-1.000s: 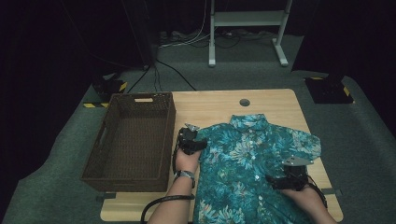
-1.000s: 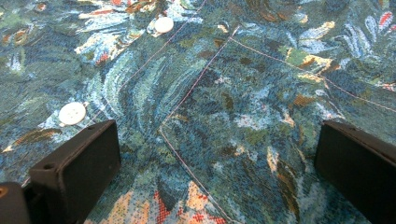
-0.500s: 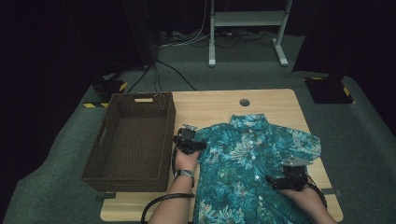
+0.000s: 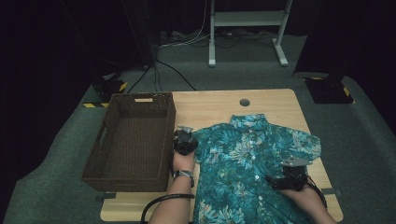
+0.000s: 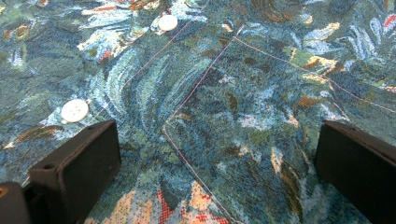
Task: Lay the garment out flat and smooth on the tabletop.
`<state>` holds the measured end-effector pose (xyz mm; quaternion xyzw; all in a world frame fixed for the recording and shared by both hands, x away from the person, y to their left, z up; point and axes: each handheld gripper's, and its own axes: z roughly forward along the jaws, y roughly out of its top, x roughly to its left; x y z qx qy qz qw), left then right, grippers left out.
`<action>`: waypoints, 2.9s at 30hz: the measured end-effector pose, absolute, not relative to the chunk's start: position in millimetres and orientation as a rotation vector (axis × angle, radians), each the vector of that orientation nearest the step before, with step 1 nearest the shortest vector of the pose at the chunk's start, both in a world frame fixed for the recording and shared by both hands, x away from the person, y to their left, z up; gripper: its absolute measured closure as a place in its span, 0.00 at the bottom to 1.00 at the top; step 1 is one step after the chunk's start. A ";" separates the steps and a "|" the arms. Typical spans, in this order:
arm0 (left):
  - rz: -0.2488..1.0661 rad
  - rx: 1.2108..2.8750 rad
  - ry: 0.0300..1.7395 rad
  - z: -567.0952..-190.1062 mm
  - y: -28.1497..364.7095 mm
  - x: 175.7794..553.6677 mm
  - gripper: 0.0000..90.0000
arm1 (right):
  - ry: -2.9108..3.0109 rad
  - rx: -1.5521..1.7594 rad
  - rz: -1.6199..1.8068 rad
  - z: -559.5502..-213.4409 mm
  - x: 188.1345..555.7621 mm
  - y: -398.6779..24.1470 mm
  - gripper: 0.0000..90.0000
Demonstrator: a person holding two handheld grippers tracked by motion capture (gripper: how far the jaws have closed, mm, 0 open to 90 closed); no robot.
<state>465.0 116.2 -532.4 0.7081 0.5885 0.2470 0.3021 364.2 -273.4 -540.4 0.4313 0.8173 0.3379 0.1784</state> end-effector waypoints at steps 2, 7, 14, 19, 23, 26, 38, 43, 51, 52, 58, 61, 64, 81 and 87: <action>0.652 1.878 1.556 -532.3 115.2 464.4 0.74 | 2.311 1.220 0.955 -540.4 364.2 -273.3 0.01; 0.638 1.899 1.539 -531.2 112.2 463.9 0.81 | 2.312 1.219 0.956 -540.4 364.2 -273.3 0.01; 0.594 1.912 1.525 -529.5 109.7 463.7 0.90 | 2.312 1.220 0.956 -540.4 364.3 -273.3 0.01; 0.580 1.917 1.519 -526.7 109.2 462.9 0.93 | 2.312 1.220 0.957 -540.4 364.3 -273.4 0.01; 0.571 1.922 1.514 -521.3 108.7 461.2 0.95 | 2.312 1.220 0.957 -540.4 364.3 -273.4 0.01; 0.573 1.932 1.501 -515.4 107.4 459.1 0.95 | 2.312 1.220 0.957 -540.3 364.2 -273.3 0.01; 0.584 1.946 1.447 -492.2 100.7 453.0 0.96 | 2.314 1.214 0.956 -540.4 364.1 -273.1 0.01; 0.583 1.964 1.409 -484.7 91.9 451.8 0.96 | 2.314 1.215 0.957 -540.4 364.1 -273.1 0.01; 0.573 1.988 1.334 -476.4 69.2 449.4 0.96 | 2.316 1.212 0.959 -540.4 364.0 -273.2 0.01; 0.570 1.995 1.327 -476.1 65.9 449.1 0.96 | 2.317 1.212 0.959 -540.4 364.0 -273.1 0.01; 0.550 2.030 1.288 -481.6 47.3 448.7 0.96 | 2.318 1.211 0.961 -540.3 364.0 -273.3 0.01; 0.540 2.050 1.272 -485.5 38.6 448.9 0.96 | 2.318 1.212 0.961 -540.3 364.1 -273.3 0.01; 0.528 2.060 1.256 -488.5 30.1 449.4 0.96 | 2.318 1.212 0.962 -540.3 364.1 -273.3 0.01; 0.475 2.086 1.118 -488.2 14.2 441.8 0.55 | 2.320 1.209 0.961 -540.4 364.2 -273.1 0.01; 0.404 2.095 1.133 -496.8 23.8 440.7 0.27 | 2.320 1.209 0.960 -540.4 364.2 -273.0 0.01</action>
